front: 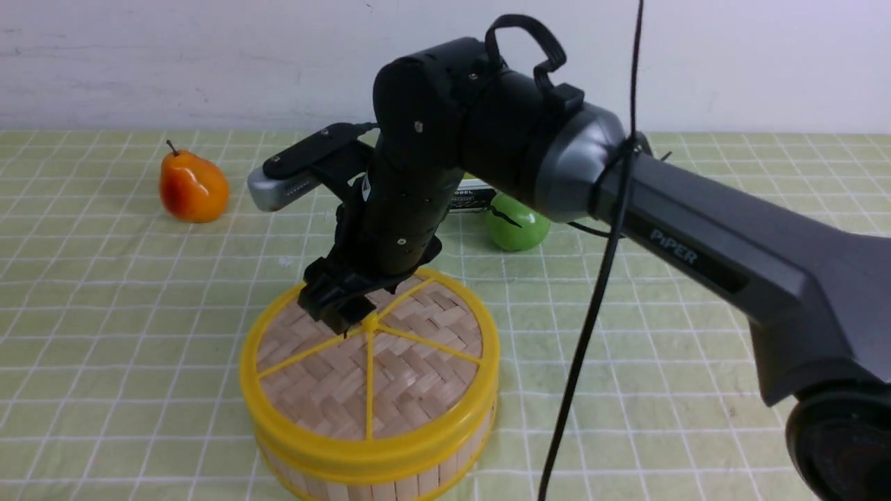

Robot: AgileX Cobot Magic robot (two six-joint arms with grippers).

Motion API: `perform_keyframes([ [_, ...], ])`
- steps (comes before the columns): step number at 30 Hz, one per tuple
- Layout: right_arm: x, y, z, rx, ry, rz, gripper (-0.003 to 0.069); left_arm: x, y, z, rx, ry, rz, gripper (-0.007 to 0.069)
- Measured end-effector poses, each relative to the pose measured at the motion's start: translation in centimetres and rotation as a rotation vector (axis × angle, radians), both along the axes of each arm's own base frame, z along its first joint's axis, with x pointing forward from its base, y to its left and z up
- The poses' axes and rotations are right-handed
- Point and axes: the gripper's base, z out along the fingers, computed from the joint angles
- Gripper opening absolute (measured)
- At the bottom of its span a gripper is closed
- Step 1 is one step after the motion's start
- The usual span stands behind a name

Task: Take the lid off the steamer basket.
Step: Use the right arm to lift the lid of the steamer

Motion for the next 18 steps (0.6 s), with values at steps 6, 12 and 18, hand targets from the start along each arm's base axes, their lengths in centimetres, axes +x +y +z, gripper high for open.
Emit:
perform_keyframes([
  [6, 0.0, 0.1, -0.9, -0.024, 0.028, 0.004, 0.0341, 0.0, 0.0, 0.0, 0.0, 0.0, 0.0, 0.0239],
  [12, 0.0, 0.1, -1.3, -0.046, 0.04, 0.008, 0.0186, 0.0, 0.0, 0.0, 0.0, 0.0, 0.0, 0.0239],
  [18, 0.0, 0.0, -1.0, -0.048, 0.034, 0.007, 0.0079, 0.0, 0.0, 0.0, 0.0, 0.0, 0.0, 0.0239],
])
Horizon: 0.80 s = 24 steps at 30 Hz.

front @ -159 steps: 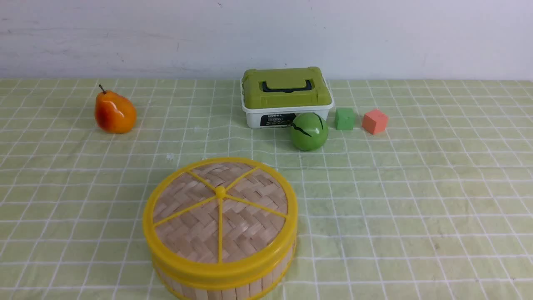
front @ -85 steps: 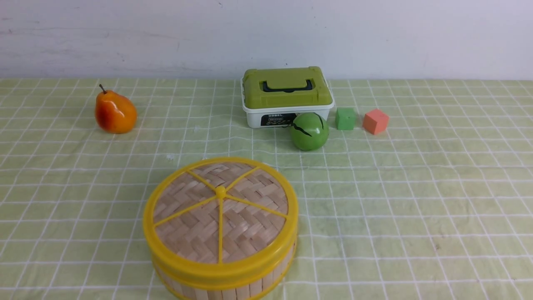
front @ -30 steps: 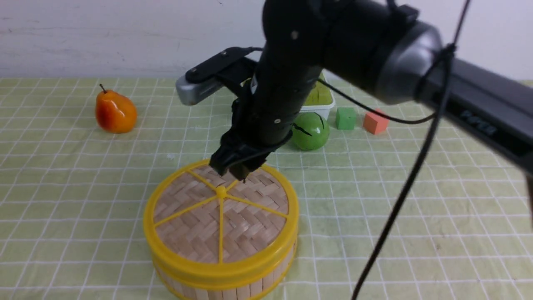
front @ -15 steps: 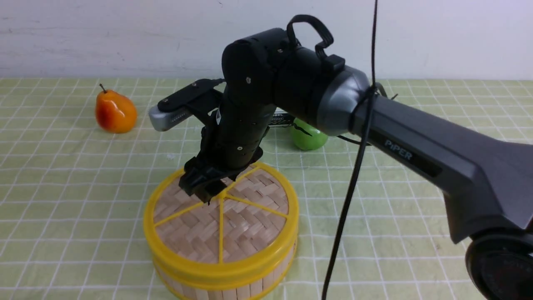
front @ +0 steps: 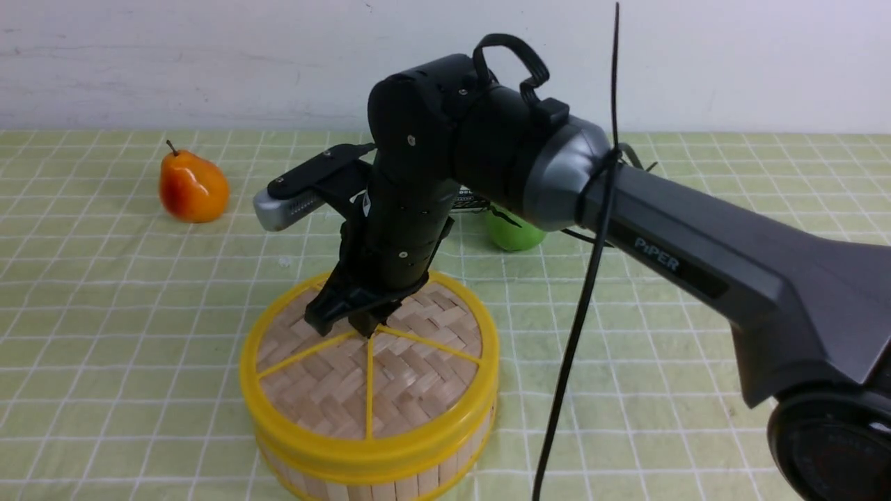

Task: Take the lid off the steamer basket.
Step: Use the right arm to lift the lid of the steamer, then use the right arm to place the steamer lid on the table

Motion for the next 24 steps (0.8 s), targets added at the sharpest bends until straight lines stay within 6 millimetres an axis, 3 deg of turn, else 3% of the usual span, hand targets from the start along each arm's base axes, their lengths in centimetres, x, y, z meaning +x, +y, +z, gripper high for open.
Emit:
perform_keyframes([
  [6, -0.3, -0.7, 1.7, -0.026, -0.034, 0.003, 0.0079, 0.0, 0.0, 0.0, 0.0, 0.0, 0.0, 0.0239],
  [9, -1.1, -2.1, 5.7, -0.01, -0.119, -0.006, 0.0079, 0.0, 0.0, 0.0, 0.0, 0.0, 0.0, 0.0239],
  [10, -1.6, -3.4, 8.5, 0.013, -0.181, -0.017, 0.0079, 0.0, 0.0, 0.0, 0.0, 0.0, 0.0, 0.0239],
  [12, -2.4, -5.5, 12.0, 0.047, -0.25, -0.045, 0.0079, 0.0, 0.0, 0.0, 0.0, 0.0, 0.0, 0.0239],
  [15, -3.2, -9.4, 15.5, 0.078, -0.306, -0.107, 0.0079, 0.0, 0.0, 0.0, 0.0, 0.0, 0.0, 0.0239],
  [16, -3.1, -9.9, 15.4, 0.071, -0.303, -0.118, 0.0079, 0.0, 0.0, 0.0, 0.0, 0.0, 0.0, 0.0239],
  [19, -3.9, -15.4, 16.0, 0.024, -0.287, -0.218, 0.0079, 0.0, 0.0, 0.0, 0.0, 0.0, 0.0, 0.0239],
  [20, -4.1, -15.5, 15.9, 0.02, -0.282, -0.218, 0.0079, 0.0, 0.0, 0.0, 0.0, 0.0, 0.0, 0.0239],
  [21, -4.6, -18.2, 14.5, -0.027, -0.232, -0.275, 0.0079, 0.0, 0.0, 0.0, 0.0, 0.0, 0.0, 0.0239],
  [23, -4.8, -19.5, 13.5, -0.044, -0.206, -0.309, 0.0079, 0.0, 0.0, 0.0, 0.0, 0.0, 0.0, 0.0239],
  [24, -5.0, -21.2, 12.2, -0.05, -0.188, -0.367, 0.0079, 0.0, 0.0, 0.0, 0.0, 0.0, 0.0, 0.0239],
])
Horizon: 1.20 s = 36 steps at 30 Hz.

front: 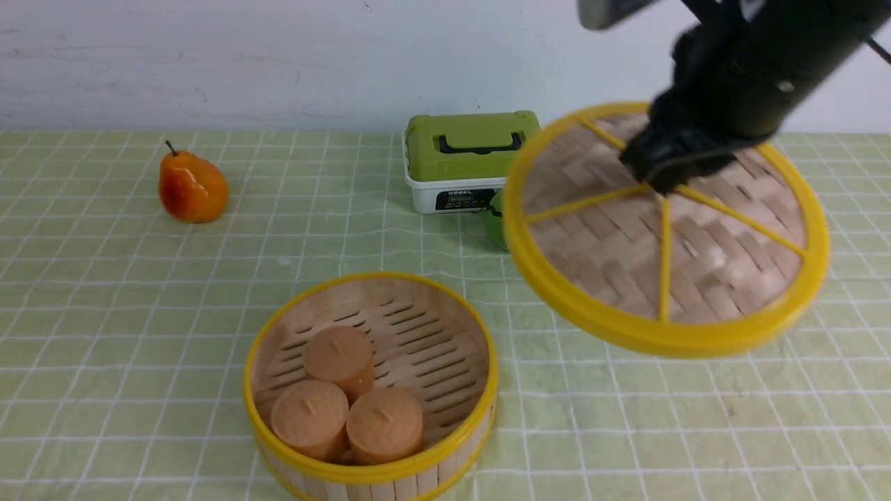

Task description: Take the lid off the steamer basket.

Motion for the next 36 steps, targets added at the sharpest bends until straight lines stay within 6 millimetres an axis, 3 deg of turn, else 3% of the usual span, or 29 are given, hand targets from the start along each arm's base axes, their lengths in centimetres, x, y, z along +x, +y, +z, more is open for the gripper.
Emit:
perform_keyframes([
  [3, 0.1, -1.9, -3.0, 0.006, 0.035, -0.081, 0.0079, 0.0, 0.0, 0.0, 0.0, 0.0, 0.0, 0.0239],
  [6, 0.7, -3.4, -8.5, 0.036, 0.069, -0.17, 0.0079, 0.0, 0.0, 0.0, 0.0, 0.0, 0.0, 0.0239],
  [7, 0.8, -3.4, -8.9, 0.036, 0.072, -0.172, 0.0079, 0.0, 0.0, 0.0, 0.0, 0.0, 0.0, 0.0239],
  [8, 1.0, -3.4, -11.6, 0.053, 0.076, -0.188, 0.0079, 0.0, 0.0, 0.0, 0.0, 0.0, 0.0, 0.0239],
  [10, 1.1, -3.4, -12.9, 0.059, 0.078, -0.191, 0.0079, 0.0, 0.0, 0.0, 0.0, 0.0, 0.0, 0.0239],
  [12, 1.6, -3.1, -15.5, 0.073, 0.093, -0.211, 0.0079, 0.0, 0.0, 0.0, 0.0, 0.0, 0.0, 0.0239],
  [17, 2.6, -2.8, -17.9, 0.084, 0.105, -0.243, 0.0105, 0.0, 0.0, 0.0, 0.0, 0.0, 0.0, 0.0239],
  [19, 3.0, -2.7, -18.5, 0.087, 0.102, -0.246, 0.0158, 0.0, 0.0, 0.0, 0.0, 0.0, 0.0, 0.0239],
  [23, 2.9, -2.7, -17.7, 0.092, 0.094, -0.247, 0.0297, 0.0, 0.0, 0.0, 0.0, 0.0, 0.0, 0.0239],
  [27, 1.3, -3.2, -13.3, 0.112, 0.044, -0.234, 0.0388, 0.0, 0.0, 0.0, 0.0, 0.0, 0.0, 0.0239],
  [29, -0.8, -3.9, -9.7, 0.136, -0.025, -0.214, 0.0387, 0.0, 0.0, 0.0, 0.0, 0.0, 0.0, 0.0239],
  [30, -1.0, -4.0, -9.4, 0.138, -0.032, -0.213, 0.0386, 0.0, 0.0, 0.0, 0.0, 0.0, 0.0, 0.0239],
  [32, -4.0, -4.9, -6.0, 0.172, -0.129, -0.193, 0.0355, 0.0, 0.0, 0.0, 0.0, 0.0, 0.0, 0.0239],
  [35, -9.0, -6.6, -3.2, 0.22, -0.246, -0.181, 0.0263, 0.0, 0.0, 0.0, 0.0, 0.0, 0.0, 0.0239],
  [36, -9.3, -6.7, -2.9, 0.226, -0.259, -0.18, 0.0263, 0.0, 0.0, 0.0, 0.0, 0.0, 0.0, 0.0239],
])
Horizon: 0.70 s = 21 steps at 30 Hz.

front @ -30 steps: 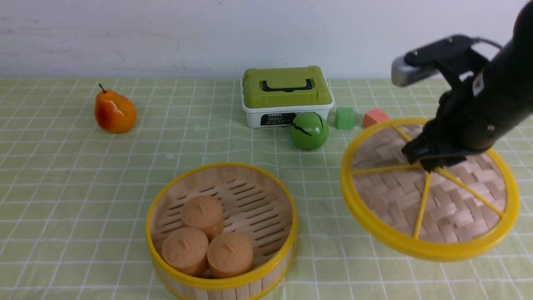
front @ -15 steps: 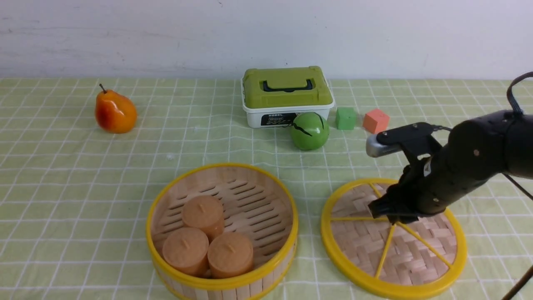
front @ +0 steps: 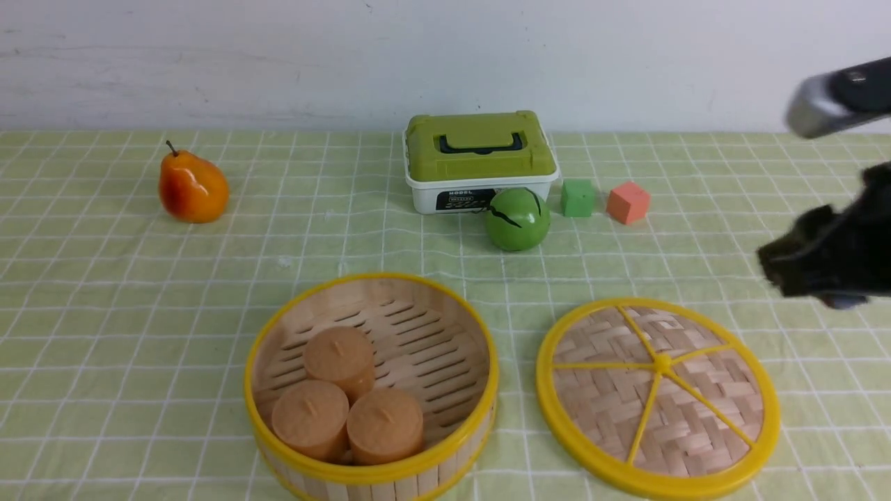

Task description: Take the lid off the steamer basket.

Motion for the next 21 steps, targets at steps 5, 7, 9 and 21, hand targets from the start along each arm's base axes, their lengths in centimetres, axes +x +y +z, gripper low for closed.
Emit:
perform_keyframes([
  [5, -8.7, -2.9, 0.1, 0.047, -0.152, -0.004, 0.0016, 0.0, 0.0, 0.0, 0.0, 0.0, 0.0, 0.0239],
  [7, -11.1, -3.7, -0.4, 0.082, -0.197, -0.018, -0.0014, 0.0, 0.0, 0.0, 0.0, 0.0, 0.0, 0.0239],
  [9, -12.7, -4.3, -0.9, 0.101, -0.23, -0.03, -0.0022, 0.0, 0.0, 0.0, 0.0, 0.0, 0.0, 0.0239],
  [21, -16.0, -5.7, -2.9, 0.1, -0.344, -0.047, -0.002, 0.0, 0.0, 0.0, 0.0, 0.0, 0.0, 0.0239],
])
